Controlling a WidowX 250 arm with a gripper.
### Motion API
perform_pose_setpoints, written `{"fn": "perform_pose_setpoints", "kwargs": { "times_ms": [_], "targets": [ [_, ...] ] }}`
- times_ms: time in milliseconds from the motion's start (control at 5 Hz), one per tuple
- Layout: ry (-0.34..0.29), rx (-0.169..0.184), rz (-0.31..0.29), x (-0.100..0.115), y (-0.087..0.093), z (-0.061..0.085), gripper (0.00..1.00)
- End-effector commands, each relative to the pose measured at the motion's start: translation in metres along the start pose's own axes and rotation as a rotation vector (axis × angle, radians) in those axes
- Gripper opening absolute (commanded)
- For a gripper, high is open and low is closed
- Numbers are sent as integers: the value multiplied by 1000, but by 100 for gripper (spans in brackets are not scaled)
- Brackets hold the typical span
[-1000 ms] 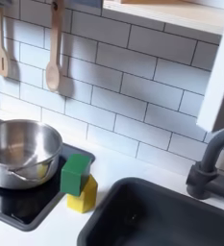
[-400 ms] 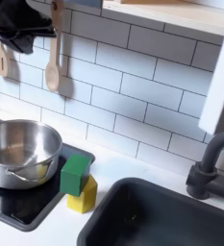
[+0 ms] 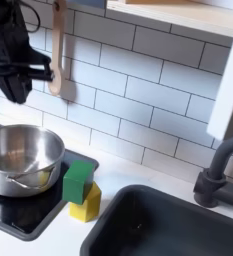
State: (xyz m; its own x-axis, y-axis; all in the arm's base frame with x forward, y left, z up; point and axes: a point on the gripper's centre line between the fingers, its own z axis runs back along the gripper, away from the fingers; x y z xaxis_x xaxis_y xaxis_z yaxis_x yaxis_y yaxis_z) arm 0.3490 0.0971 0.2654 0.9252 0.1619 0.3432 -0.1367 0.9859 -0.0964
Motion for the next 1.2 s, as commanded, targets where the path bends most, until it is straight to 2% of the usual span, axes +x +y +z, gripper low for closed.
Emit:
{"fn": "perform_pose_setpoints", "kwargs": {
  "times_ms": [0, 200, 400, 600, 800, 1000],
  "targets": [
    [176, 29, -63, -33, -4, 1, 0],
    [242, 80, -118, -43, -2, -9, 0],
    [308, 166, -229, -59, -8, -3, 0],
    [320, 145, -240, -71, -19, -1, 0],
    [309, 146, -233, -75, -19, 5, 4],
    [276, 168, -116, -75, -13, 12, 100]
  ]
}}
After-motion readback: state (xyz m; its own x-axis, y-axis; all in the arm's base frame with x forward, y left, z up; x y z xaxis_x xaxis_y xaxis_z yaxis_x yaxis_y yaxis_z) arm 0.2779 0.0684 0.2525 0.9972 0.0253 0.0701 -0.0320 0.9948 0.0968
